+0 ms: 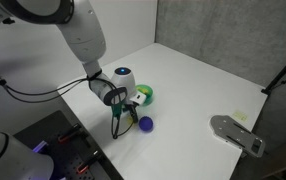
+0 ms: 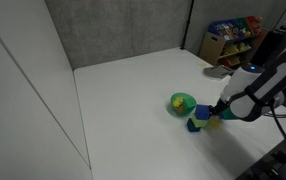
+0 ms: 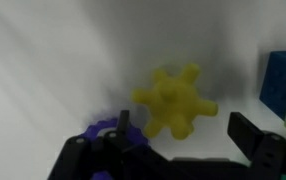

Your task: Pick up the yellow toy from the table and put it in the green bowl

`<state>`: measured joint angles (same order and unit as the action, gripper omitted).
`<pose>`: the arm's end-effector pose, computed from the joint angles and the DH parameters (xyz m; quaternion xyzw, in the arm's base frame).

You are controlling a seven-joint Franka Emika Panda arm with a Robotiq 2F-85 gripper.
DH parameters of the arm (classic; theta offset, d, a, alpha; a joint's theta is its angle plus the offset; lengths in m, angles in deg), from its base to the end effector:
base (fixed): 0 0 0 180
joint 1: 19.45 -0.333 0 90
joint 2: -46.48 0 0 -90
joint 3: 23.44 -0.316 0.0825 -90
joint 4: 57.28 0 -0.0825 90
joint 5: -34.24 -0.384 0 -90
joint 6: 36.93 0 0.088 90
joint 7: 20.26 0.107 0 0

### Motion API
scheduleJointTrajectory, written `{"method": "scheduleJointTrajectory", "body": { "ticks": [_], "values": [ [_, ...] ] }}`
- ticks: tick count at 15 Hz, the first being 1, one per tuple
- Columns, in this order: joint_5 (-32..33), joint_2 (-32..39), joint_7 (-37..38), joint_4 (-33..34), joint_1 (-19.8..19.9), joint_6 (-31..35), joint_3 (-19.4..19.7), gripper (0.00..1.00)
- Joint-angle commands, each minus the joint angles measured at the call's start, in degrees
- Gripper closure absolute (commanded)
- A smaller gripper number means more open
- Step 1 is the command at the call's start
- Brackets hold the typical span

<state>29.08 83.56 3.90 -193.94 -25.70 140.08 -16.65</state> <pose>0.4751 -0.0198 0.0636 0.9686 -0.2447 0.0379 0.0243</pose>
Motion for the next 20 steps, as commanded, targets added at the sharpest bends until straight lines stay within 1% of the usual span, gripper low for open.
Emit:
{"method": "scheduleJointTrajectory", "body": {
  "ticks": [1,2,3,4,5,6,7,8,9,10,11,13,14,16,20],
  "values": [
    [-2.71,3.35,-2.28,2.47,-0.31,0.46,0.06,0.00],
    [-2.95,3.73,-2.23,2.71,-0.68,0.27,0.44,0.25],
    [-3.15,3.76,-2.42,2.76,-0.64,0.15,0.48,0.28],
    [-3.27,3.48,-2.58,2.83,-0.48,-0.32,0.47,0.34],
    [-3.37,2.93,-2.64,2.72,-0.42,-0.60,0.58,0.44],
    [-3.37,1.80,-2.94,2.41,-0.17,-1.36,0.60,0.48],
    [-3.41,0.84,-3.22,2.18,0.08,-1.85,0.54,0.49],
    [-3.43,0.02,-3.33,2.09,-0.03,-2.38,0.83,0.55],
    [-3.43,-0.94,-3.50,2.16,-0.07,-3.14,1.06,0.60],
    [-3.30,-2.12,-3.75,2.26,0.03,-4.22,1.14,0.69],
    [-3.11,-2.99,-3.76,2.51,-0.24,-5.17,1.62,0.74],
    [-2.47,-5.25,-3.80,3.26,-0.77,-8.27,2.59,0.79],
    [-2.02,-6.29,-3.59,3.93,-1.14,-10.15,3.19,0.79],
    [-1.11,-7.71,-2.43,5.60,-2.04,-13.15,4.49,0.84],
    [1.84,-7.89,0.33,10.19,-4.84,-15.08,7.43,0.86]
  ]
}}
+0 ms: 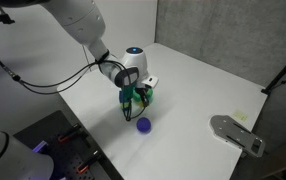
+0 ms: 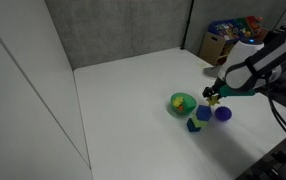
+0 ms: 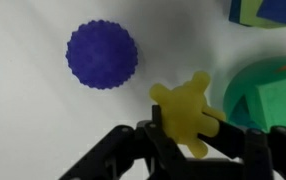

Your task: Pick up the yellow toy from the table and put it in the green bowl

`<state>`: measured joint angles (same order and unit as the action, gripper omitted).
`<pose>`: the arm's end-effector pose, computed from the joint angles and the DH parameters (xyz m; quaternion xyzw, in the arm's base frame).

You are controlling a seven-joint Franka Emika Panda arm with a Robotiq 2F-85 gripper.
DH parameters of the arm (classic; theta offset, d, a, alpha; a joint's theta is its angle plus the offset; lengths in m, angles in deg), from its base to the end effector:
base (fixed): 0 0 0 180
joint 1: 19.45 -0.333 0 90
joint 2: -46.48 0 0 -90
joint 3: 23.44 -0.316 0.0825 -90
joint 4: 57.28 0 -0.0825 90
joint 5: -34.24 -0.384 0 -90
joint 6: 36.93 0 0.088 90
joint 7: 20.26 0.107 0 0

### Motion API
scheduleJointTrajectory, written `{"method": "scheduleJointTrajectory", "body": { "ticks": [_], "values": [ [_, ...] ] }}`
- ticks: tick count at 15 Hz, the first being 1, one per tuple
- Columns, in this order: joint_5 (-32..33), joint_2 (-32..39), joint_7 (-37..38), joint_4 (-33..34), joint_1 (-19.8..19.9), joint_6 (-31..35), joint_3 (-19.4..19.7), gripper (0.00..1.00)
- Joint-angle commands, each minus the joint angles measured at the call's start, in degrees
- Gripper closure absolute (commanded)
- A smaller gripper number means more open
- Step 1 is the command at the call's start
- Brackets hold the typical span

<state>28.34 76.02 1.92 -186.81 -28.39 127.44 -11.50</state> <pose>0.5400 -0.0389 0.1461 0.9663 -0.2496 0.0586 0.0245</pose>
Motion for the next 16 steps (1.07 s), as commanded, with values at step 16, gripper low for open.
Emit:
{"method": "scheduleJointTrajectory", "body": {
  "ticks": [16],
  "values": [
    [9.65,14.16,9.96,18.89,-15.78,1.66,8.95,0.88]
  ]
}}
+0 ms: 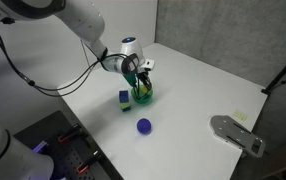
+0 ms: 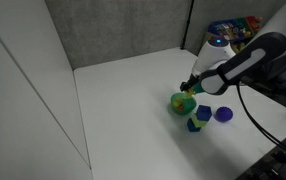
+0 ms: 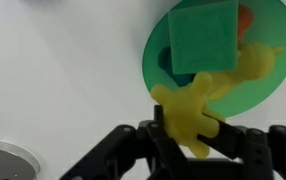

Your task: Pick up the yellow toy from the table and put it in the green bowl

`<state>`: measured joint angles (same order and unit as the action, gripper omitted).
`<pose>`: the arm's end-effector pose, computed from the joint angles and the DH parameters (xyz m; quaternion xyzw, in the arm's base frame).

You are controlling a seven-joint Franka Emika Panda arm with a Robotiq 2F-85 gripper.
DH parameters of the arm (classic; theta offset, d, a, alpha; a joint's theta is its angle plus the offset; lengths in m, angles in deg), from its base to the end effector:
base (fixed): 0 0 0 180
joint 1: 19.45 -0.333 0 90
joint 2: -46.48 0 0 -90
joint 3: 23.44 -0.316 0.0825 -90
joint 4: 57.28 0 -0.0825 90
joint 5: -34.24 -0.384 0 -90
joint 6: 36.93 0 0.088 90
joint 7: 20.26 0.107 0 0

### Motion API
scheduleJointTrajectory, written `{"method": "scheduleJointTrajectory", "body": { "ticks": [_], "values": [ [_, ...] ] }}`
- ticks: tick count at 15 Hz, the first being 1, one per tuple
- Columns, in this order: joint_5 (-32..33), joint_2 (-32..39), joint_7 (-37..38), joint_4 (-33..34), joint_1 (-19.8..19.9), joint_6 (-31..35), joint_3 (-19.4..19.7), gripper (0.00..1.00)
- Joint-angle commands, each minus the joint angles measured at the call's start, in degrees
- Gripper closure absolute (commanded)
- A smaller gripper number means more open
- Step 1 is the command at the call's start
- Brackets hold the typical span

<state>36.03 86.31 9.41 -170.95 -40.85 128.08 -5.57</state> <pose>0.6225 0.0461 0.1471 0.9746 -0.1650 0.1376 0.0632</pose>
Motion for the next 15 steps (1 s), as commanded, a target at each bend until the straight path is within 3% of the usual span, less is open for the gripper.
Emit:
{"method": "scheduleJointTrajectory", "body": {
  "ticks": [1,2,3,5,10,15],
  "values": [
    [1.98,4.90,2.59,3.43,-4.50,1.43,3.93,0.88],
    [1.75,5.81,2.55,3.88,-5.39,1.60,4.61,0.87],
    [1.65,6.44,2.55,4.09,-6.55,2.03,5.71,0.41],
    [1.34,6.68,2.29,4.08,-7.98,2.26,7.14,0.40],
    [0.86,4.14,0.77,2.04,-8.22,1.75,6.99,0.02],
    [0.52,-0.93,-0.92,-1.20,-6.76,1.44,5.29,0.00]
  ]
}}
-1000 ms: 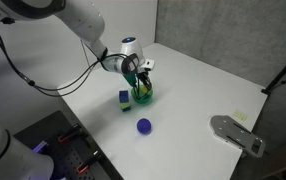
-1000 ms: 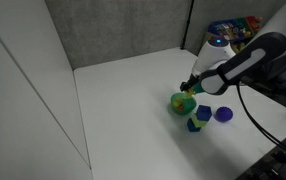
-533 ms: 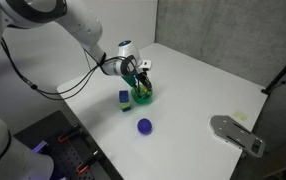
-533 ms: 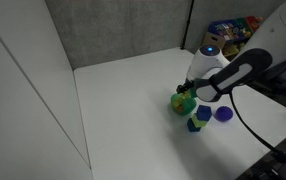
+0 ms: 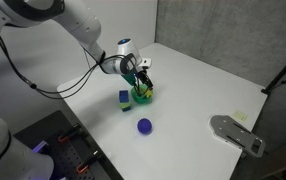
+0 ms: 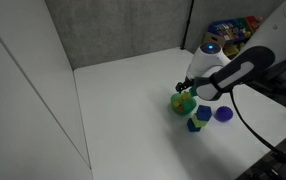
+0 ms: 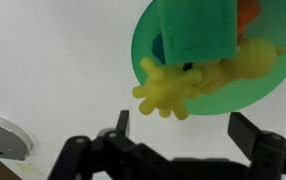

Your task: Pick up the yellow toy from the table and put it in the green bowl

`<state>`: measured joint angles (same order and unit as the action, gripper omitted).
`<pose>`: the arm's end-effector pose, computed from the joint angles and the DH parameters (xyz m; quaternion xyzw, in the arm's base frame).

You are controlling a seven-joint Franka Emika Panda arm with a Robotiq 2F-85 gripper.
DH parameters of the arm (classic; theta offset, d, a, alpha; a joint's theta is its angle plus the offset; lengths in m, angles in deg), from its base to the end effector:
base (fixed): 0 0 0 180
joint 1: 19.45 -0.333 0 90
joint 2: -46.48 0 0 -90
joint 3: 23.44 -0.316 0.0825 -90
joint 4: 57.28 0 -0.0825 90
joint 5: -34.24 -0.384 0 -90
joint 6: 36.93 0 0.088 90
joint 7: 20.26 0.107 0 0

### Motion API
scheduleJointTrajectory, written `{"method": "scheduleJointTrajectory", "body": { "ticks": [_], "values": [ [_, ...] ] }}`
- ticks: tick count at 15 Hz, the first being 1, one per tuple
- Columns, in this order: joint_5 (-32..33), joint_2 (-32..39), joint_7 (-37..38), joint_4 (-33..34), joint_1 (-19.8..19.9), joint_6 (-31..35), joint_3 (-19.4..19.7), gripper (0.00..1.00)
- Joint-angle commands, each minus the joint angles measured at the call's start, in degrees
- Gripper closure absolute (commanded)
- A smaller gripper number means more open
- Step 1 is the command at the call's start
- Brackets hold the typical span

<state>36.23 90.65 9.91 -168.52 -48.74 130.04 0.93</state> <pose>0.6308 0.0683 0.1373 0.9731 -0.1272 0.1655 0.0978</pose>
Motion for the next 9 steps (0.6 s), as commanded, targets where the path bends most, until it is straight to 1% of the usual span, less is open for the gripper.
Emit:
{"method": "scheduleJointTrajectory", "body": {
  "ticks": [1,5,9],
  "values": [
    [0.21,-6.87,-2.15,-4.46,1.94,-0.84,-2.03,0.00],
    [-0.28,-14.08,-4.74,-8.63,6.11,-1.91,-5.92,0.00],
    [0.49,-20.79,-5.87,-12.74,9.77,-4.84,-8.38,0.00]
  ]
}}
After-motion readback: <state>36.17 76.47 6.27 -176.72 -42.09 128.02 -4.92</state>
